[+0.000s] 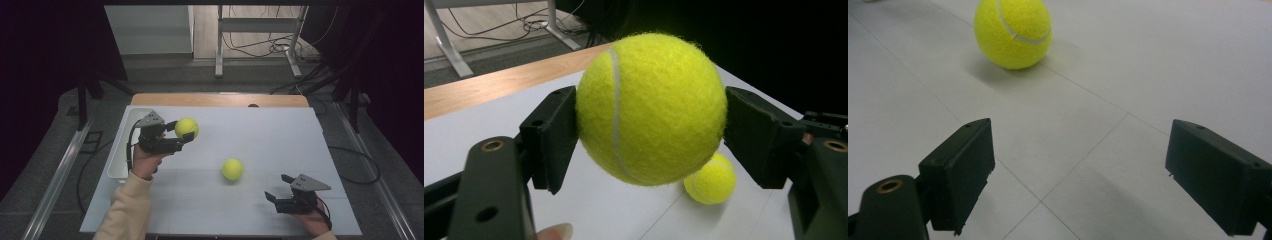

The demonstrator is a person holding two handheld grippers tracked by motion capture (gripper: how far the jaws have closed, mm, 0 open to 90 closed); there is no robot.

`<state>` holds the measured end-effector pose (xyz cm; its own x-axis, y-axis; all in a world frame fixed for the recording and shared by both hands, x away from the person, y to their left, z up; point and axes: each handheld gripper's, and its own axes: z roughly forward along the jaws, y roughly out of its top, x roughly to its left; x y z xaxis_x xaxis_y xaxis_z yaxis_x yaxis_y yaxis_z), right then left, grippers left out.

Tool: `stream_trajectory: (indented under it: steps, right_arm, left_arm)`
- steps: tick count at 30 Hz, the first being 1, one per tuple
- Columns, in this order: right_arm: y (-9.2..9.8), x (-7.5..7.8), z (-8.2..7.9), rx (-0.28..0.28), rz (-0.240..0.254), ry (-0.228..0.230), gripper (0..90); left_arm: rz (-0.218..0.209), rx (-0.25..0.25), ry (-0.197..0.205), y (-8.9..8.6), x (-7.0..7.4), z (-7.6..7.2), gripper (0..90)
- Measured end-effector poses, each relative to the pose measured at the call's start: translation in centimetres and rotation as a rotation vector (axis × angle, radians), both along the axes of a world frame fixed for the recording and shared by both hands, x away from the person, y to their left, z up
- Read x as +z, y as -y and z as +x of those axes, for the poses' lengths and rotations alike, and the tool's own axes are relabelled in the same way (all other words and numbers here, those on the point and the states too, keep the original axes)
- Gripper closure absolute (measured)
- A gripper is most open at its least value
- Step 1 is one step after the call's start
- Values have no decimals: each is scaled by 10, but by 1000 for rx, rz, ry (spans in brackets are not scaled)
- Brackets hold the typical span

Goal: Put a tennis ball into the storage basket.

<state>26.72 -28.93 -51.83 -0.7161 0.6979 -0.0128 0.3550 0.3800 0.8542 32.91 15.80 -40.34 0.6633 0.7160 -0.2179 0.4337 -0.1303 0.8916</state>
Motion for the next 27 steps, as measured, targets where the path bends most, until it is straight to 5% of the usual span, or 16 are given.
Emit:
stream_trajectory:
  steps: [27]
  right_arm:
    - [0, 0, 0, -3, -2, 0, 130]
  left_arm:
    - [-23, 54, 2, -23, 7, -2, 260]
